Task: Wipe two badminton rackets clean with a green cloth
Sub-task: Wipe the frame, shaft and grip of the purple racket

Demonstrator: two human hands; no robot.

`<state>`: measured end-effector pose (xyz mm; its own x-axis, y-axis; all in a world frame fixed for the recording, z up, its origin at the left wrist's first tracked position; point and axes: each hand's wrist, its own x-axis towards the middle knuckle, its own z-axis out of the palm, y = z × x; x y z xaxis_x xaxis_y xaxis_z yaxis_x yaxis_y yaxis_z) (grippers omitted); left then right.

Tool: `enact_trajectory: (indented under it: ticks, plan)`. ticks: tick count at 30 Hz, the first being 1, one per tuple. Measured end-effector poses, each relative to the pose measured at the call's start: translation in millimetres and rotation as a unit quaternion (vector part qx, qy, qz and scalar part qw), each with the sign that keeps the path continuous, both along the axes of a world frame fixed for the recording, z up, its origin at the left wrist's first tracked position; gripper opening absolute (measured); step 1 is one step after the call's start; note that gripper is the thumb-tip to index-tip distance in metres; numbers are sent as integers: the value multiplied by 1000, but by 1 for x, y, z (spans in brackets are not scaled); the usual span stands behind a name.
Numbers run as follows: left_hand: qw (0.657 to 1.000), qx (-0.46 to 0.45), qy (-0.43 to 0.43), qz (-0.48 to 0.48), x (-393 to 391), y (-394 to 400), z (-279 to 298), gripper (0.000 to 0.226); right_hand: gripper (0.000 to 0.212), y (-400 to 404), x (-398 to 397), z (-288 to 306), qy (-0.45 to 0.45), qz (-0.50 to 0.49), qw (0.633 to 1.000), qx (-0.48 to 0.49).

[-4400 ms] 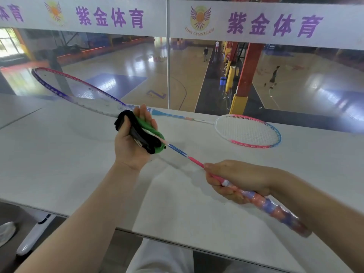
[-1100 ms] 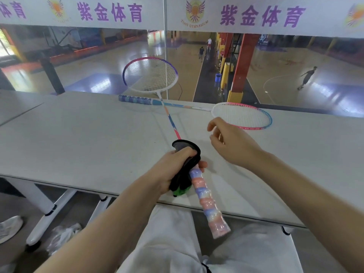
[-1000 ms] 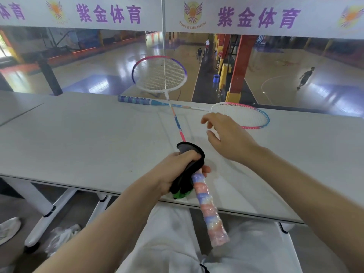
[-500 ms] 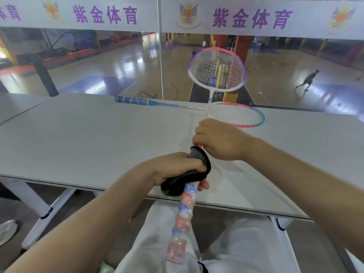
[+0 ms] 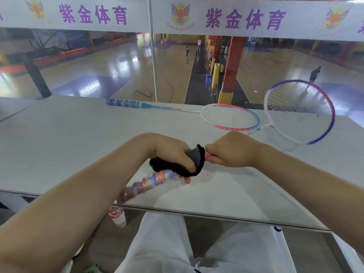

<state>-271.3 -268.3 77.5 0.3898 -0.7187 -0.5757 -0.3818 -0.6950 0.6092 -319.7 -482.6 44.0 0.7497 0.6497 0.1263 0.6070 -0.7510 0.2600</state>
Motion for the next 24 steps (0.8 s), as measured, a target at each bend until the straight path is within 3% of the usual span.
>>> enact_trajectory:
  ticks: [2,5,8,11,24]
  plan:
    - [997,29,-75,10,8,-4,5,18,54,0,5,0,34,-52,998,-16]
    - [975,76,-211,14,16,-9,4,20,46,1,12,1,70,-106,991,-38]
    - [931,85,-355,16,18,-18,-12,28,44,-2,20,3,83,-134,986,-44]
    - [879,70,-471,-4,22,-22,-25,22,45,-7,27,5,98,-150,983,-40]
    - [818,50,-572,-15,58,6,-39,18,39,-38,45,2,105,-194,975,-13]
